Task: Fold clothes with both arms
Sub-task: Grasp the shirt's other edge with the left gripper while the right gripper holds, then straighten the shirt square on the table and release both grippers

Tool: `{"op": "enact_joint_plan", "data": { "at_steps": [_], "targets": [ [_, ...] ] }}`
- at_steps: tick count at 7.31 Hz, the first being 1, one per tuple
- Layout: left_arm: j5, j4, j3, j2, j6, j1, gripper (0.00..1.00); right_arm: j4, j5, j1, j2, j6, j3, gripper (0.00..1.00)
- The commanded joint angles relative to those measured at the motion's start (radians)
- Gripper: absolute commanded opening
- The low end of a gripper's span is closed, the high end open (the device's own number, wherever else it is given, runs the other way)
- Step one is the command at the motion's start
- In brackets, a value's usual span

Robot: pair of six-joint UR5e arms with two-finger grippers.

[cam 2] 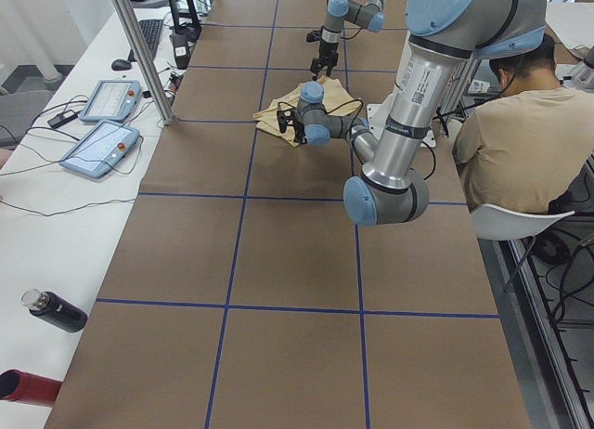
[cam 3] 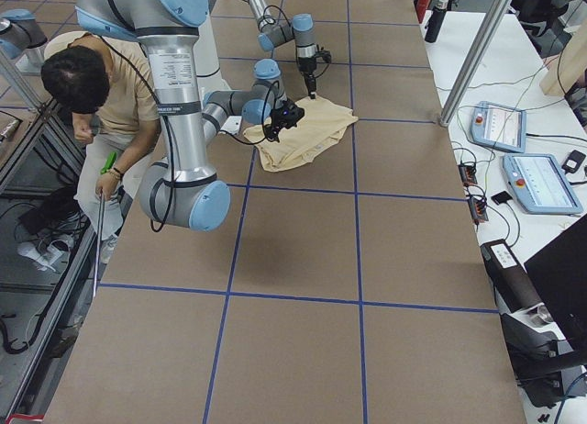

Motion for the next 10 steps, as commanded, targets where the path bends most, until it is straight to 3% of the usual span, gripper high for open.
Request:
{"op": "enact_joint_plan", "data": {
  "at_steps": [1,3,5,8,9,10],
  "targets": [
    [0.002,0.001,-0.006,0.001,0.000,-0.010,0.00,0.000,0.000,0.000,0.001,0.001,-0.002,1.00],
    [0.000,0.001,-0.008,0.004,0.012,-0.046,0.00,0.000,-0.005,0.000,0.001,0.001,-0.002,1.00],
    [0.002,0.013,0.023,0.002,0.152,-0.131,0.00,0.002,-0.015,-0.002,0.004,0.001,-0.010,1.00],
    [0.020,-0.038,0.193,-0.060,0.372,-0.275,0.00,0.000,-0.034,0.000,0.060,0.020,-0.065,1.00],
    [0.020,-0.069,0.269,-0.126,0.377,-0.283,0.13,0.000,-0.032,-0.002,0.063,0.019,-0.072,1.00],
    [0.019,-0.072,0.281,-0.148,0.377,-0.291,0.48,0.005,-0.035,-0.011,0.068,0.042,-0.088,1.00]
  ]
}}
